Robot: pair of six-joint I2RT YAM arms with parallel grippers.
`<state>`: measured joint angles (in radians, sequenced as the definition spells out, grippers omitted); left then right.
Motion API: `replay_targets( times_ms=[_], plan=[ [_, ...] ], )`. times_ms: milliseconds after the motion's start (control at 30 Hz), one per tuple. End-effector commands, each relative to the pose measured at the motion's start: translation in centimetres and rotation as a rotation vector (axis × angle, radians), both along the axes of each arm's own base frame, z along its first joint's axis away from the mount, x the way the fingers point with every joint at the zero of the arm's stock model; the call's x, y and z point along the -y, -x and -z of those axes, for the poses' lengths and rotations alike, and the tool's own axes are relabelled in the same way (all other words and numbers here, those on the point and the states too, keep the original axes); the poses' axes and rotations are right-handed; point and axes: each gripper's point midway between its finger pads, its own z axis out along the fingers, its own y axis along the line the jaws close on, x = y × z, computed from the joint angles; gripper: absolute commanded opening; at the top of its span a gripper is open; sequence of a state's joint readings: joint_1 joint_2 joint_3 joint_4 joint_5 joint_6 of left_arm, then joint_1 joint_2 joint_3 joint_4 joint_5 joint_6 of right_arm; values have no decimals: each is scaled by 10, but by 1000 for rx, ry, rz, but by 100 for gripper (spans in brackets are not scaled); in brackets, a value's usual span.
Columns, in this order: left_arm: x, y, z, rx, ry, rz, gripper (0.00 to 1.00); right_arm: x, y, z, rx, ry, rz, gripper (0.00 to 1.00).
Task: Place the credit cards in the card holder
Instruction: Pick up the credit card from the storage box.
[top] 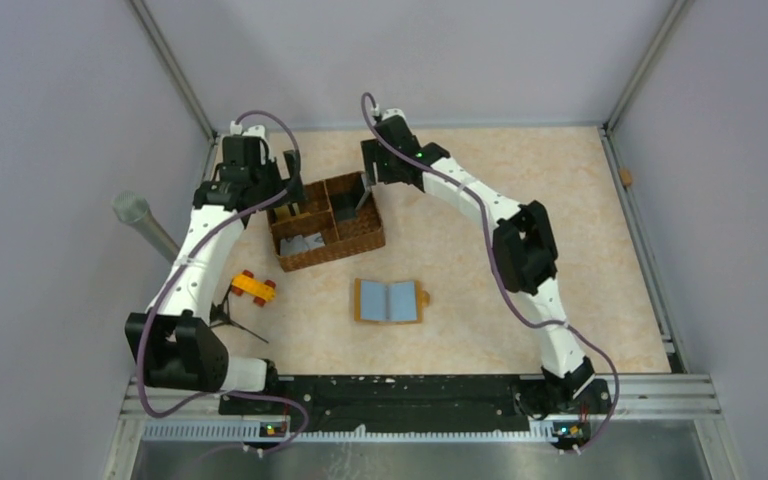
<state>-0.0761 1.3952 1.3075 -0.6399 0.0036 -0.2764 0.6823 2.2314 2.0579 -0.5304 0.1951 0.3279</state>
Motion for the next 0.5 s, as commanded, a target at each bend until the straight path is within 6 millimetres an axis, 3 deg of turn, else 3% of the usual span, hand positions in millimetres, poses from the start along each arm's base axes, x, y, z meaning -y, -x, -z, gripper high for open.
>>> replay_targets(
  times_ms=[0, 167, 467],
  plan=[
    [-15, 6, -25, 92, -59, -33, 99, -31, -11, -15, 57, -5, -44, 70],
    [-13, 8, -26, 97, -48, -28, 99, -49, -16, 5, 55, -4, -63, 71],
    [-5, 8, -27, 104, -5, -8, 99, -58, -25, 27, 90, 43, -39, 71]
  ],
)
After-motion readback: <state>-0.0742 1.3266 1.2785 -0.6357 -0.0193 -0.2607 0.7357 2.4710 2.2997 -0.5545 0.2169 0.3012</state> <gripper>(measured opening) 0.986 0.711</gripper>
